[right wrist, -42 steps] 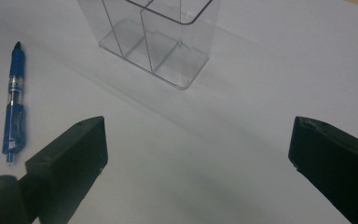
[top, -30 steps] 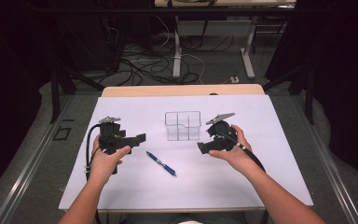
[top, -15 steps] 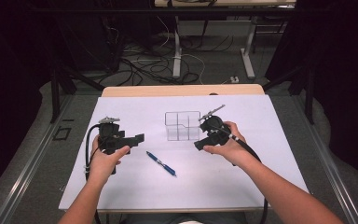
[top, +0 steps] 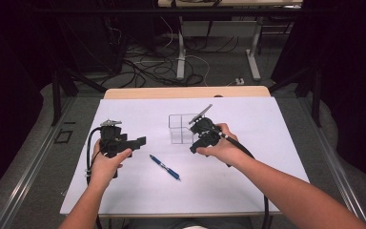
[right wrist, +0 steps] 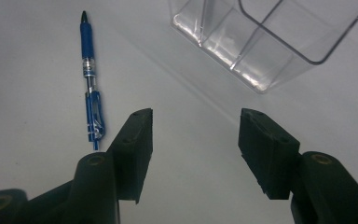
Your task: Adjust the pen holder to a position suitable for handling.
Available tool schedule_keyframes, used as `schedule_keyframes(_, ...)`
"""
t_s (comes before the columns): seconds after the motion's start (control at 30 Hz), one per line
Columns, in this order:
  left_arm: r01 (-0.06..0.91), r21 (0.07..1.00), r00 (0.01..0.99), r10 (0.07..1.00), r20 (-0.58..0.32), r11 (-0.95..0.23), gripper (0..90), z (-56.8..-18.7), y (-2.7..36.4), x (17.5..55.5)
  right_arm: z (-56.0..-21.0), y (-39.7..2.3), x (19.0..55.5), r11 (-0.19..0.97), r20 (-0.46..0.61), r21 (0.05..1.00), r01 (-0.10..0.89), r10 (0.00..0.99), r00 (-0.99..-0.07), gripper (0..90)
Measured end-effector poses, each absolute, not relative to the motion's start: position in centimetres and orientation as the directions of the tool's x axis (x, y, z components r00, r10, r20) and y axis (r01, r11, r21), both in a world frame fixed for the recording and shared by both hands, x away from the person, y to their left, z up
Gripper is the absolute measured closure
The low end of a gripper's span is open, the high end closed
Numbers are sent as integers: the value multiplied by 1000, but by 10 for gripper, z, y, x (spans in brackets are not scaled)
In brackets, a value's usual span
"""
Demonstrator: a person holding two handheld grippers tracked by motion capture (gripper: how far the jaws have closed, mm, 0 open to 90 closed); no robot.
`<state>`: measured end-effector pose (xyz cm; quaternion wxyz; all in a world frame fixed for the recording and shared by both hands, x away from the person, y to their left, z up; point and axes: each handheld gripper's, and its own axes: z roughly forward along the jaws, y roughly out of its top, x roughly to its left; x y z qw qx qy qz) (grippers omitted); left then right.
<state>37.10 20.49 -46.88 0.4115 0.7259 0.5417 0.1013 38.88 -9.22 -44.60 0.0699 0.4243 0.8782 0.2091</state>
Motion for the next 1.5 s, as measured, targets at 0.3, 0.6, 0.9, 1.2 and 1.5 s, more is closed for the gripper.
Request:
schedule_keyframes(0.3, 684, 723, 377, 895, -237, -97, 142, -474, 206, 372, -455, -63, 393, 581, 69, 413, 702, 748, -660, 444)
schedule_keyframes(0.6, 660, 737, 400, 899, -179, -147, 43, -481, 206, 372, -463, -40, 395, 627, 53, 366, 688, 723, -688, 435)
schedule_keyframes(0.9, 666, 733, 376, 911, -169, -138, 16, -484, 209, 374, -469, -28, 399, 628, 71, 370, 684, 715, -695, 469)
schedule_keyframes(1.2, 666, 734, 368, 915, -167, -134, 16, -485, 212, 375, -476, -16, 401, 629, 92, 375, 681, 705, -703, 493)
schedule_keyframes(1.5, 669, 732, 361, 918, -167, -129, 15, -485, 214, 376, -484, -3, 401, 641, 101, 375, 670, 690, -717, 524)
